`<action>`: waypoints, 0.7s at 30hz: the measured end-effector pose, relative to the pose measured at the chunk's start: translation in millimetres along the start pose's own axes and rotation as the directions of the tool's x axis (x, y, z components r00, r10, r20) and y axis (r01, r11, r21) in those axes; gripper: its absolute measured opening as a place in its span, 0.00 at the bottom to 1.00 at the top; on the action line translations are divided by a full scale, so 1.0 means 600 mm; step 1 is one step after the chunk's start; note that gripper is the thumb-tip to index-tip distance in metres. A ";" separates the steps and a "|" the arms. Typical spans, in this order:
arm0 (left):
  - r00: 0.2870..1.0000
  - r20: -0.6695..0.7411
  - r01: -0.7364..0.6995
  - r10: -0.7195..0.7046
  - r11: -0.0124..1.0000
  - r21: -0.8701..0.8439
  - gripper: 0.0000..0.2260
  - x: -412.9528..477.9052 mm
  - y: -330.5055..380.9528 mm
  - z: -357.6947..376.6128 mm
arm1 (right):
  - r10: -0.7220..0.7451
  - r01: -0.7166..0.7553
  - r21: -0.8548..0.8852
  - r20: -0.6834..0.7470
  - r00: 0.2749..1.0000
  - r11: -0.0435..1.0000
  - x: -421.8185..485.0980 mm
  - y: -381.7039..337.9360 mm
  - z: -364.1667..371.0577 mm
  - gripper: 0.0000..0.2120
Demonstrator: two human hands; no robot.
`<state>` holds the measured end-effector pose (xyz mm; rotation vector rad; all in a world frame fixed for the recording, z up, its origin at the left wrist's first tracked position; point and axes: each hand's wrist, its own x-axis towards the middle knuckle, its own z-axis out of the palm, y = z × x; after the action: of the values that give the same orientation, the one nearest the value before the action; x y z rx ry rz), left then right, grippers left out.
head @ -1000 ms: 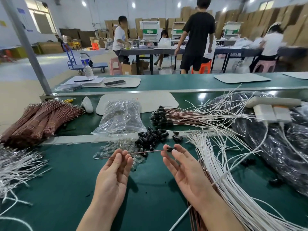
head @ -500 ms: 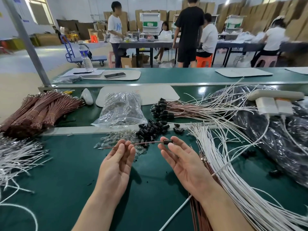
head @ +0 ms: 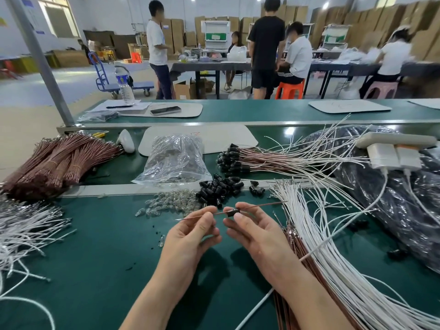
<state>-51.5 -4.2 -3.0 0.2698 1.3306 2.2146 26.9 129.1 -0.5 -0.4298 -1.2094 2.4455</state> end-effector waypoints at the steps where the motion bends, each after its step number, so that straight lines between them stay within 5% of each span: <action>1: 0.999 -0.032 -0.006 0.005 1.000 -0.025 0.10 0.001 0.002 -0.001 | -0.012 0.012 0.006 -0.016 1.000 1.000 0.001 -0.001 -0.002 0.16; 7: 0.989 -0.149 -0.013 -0.008 0.990 -0.137 0.08 0.008 0.005 -0.011 | -0.039 0.040 0.022 -0.058 0.998 0.999 0.001 -0.006 -0.009 0.18; 14: 0.996 -0.003 -0.086 0.087 0.988 0.125 0.09 0.001 -0.008 -0.006 | -0.027 0.026 -0.068 -0.008 1.000 0.997 -0.001 0.002 -0.010 0.10; 21: 0.994 -0.076 -0.071 0.076 0.995 0.069 0.11 0.006 -0.010 -0.006 | -0.060 0.057 -0.070 -0.040 0.997 0.996 0.000 0.001 -0.012 0.12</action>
<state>-54.4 -2.8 -10.3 0.2630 1.4599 2.2653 29.9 134.0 -5.4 -0.4570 -1.2737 2.3393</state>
